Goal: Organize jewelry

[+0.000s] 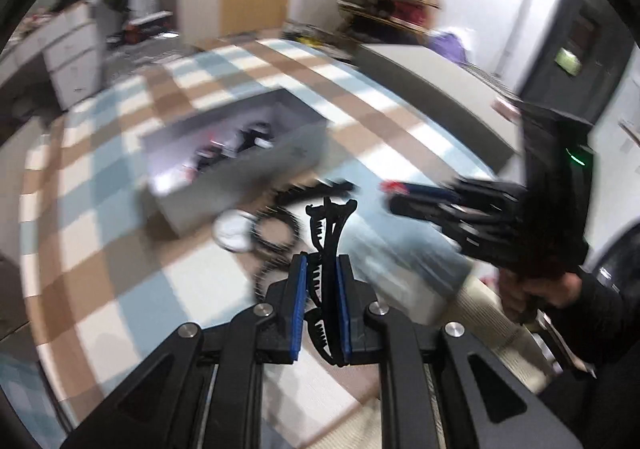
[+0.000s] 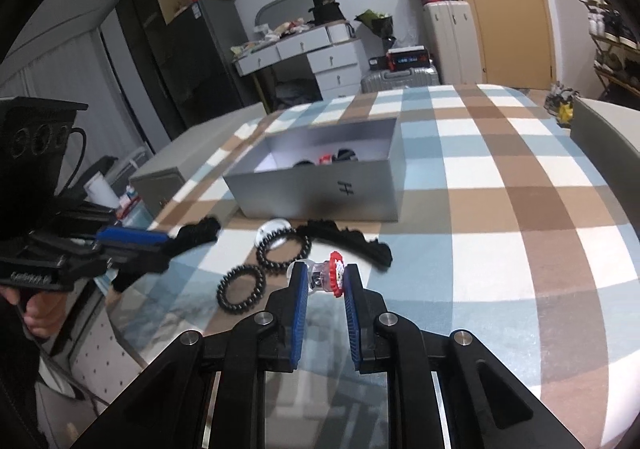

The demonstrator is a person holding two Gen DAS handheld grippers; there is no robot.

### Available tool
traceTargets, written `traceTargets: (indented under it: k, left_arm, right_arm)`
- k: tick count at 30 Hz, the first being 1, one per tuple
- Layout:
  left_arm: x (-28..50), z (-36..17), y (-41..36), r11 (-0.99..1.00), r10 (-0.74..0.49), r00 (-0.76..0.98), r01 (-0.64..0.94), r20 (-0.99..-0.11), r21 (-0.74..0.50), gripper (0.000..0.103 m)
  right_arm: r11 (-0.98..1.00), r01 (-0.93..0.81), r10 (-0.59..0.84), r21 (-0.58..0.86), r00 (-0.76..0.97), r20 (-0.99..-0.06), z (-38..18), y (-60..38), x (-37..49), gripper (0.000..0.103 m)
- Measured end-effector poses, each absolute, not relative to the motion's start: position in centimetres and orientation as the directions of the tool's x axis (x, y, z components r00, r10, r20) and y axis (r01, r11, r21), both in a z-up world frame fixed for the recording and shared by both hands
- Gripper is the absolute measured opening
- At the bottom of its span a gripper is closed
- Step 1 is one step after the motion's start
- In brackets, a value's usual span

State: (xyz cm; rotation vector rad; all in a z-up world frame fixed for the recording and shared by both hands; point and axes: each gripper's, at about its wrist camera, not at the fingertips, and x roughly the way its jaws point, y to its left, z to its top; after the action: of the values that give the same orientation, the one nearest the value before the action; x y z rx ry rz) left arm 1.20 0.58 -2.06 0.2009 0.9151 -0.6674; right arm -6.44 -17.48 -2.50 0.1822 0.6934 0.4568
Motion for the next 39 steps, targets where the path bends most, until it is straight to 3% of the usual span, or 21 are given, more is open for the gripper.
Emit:
traceTargets:
  k: [10, 18, 39]
  left_arm:
    - [5.2, 0.9, 1.0, 0.862, -0.404, 0.572, 0.498, -0.714, -0.088, 0.010]
    - [9.4, -0.4, 0.5, 0.863, -0.408, 0.538, 0.491, -0.738, -0.119, 0.010]
    - [13.8, -3.2, -0.1, 0.843, -0.401, 0.432, 0.518, -0.808, -0.142, 0.010]
  right_arm:
    - [0.866, -0.407, 0.499, 0.289, 0.710, -0.496, 2.2, -16.8, -3.5, 0.017]
    - [0.851, -0.448, 0.524, 0.272, 0.721, -0.453, 6.2, -15.8, 2.6, 0.016]
    - [0.858, -0.424, 0.507, 0.290, 0.610, -0.609, -0.5, -13.4, 10.4, 0.016]
